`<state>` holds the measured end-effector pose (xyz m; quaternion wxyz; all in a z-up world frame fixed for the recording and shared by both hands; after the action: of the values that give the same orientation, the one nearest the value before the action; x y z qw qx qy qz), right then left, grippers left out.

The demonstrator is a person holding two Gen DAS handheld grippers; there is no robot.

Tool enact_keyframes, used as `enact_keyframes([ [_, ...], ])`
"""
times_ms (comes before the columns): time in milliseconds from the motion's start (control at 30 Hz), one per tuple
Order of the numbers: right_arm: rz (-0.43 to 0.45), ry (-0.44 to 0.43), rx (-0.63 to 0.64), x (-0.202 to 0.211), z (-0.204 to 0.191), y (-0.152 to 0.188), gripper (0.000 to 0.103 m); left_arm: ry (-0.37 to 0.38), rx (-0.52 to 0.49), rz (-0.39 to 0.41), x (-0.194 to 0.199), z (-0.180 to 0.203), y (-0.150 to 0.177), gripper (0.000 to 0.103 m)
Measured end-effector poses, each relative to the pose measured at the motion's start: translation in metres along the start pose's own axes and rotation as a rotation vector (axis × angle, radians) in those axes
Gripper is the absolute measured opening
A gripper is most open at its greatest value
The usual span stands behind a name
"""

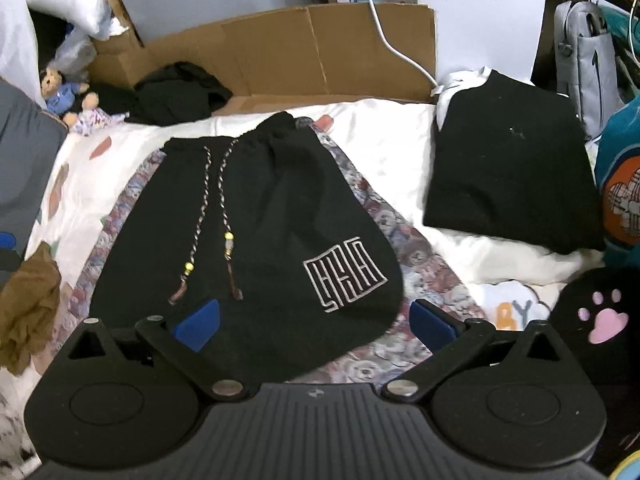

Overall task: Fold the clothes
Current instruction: 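Pull both tools back above the flattened black shorts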

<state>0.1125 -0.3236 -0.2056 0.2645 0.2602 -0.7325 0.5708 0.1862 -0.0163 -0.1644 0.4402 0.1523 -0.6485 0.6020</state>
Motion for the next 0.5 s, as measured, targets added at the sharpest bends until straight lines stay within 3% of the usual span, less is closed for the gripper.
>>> enact_keyframes([
  [133,-0.018,0.041,-0.020,-0.005,-0.001,0.004,0.103,-0.020,0.027,0.026,0.005,-0.021,-0.003,0.099],
  [267,-0.001,0.141,-0.007,-0.003,0.007,0.004,0.103,-0.038,0.051,0.047,0.008,-0.040,-0.006,0.099],
  [500,0.068,0.075,-0.015,0.003,0.008,0.003,0.103,-0.084,0.085,0.071,0.005,-0.064,-0.015,0.099],
])
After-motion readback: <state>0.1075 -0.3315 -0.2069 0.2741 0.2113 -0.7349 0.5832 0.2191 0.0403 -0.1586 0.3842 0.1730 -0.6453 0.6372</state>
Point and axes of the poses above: each gripper's, at about its wrist camera, not at the fingertips, and x roughly against the way its jaws point, z to its right, y to its underside, the point moved 8 cm from there along -x, roughly the way its jaws point, and after that the axes turned 15 degrees about z, right-handed, at the moved point
